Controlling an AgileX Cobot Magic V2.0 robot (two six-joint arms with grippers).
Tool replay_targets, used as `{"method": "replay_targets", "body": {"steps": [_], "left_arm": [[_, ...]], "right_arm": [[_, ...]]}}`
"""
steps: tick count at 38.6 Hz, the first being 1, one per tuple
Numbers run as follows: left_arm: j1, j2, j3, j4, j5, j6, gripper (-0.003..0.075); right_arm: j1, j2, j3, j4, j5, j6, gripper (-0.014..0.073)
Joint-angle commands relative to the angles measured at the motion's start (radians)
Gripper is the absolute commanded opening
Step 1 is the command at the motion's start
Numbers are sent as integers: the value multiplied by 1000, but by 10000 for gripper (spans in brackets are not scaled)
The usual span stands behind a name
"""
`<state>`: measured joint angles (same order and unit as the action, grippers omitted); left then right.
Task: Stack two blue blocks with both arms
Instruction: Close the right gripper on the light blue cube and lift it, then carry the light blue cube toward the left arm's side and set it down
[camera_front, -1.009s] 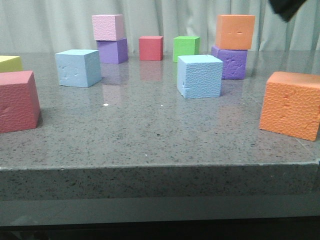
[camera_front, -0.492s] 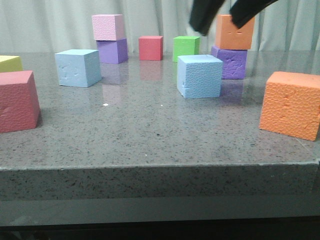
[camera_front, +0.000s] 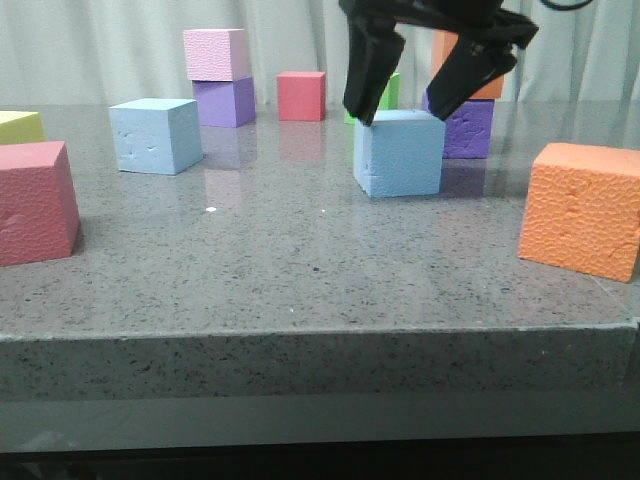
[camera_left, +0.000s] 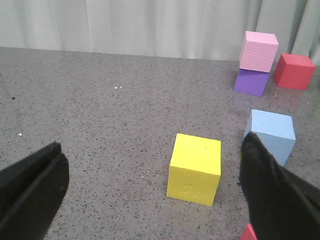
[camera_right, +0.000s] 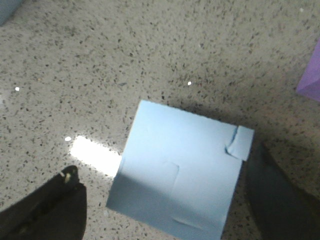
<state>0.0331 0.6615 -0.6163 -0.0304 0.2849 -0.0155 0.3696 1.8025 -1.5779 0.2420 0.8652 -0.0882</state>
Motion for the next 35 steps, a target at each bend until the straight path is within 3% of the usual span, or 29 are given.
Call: {"method": "replay_targets", "body": {"steps": [1, 13, 23, 35], "left_arm": [[1, 2, -36, -7, -71, -7, 673], [1, 2, -36, -7, -71, -7, 673], [1, 2, -36, -7, -71, -7, 673], [1, 6, -36, -7, -71, -7, 673]], "right_arm": [[1, -37, -35, 21, -45, 6, 642], [1, 12, -35, 21, -50, 6, 633], [1, -1, -35, 21, -64, 3, 418], [24, -95, -34, 24, -54, 3, 416]]}}
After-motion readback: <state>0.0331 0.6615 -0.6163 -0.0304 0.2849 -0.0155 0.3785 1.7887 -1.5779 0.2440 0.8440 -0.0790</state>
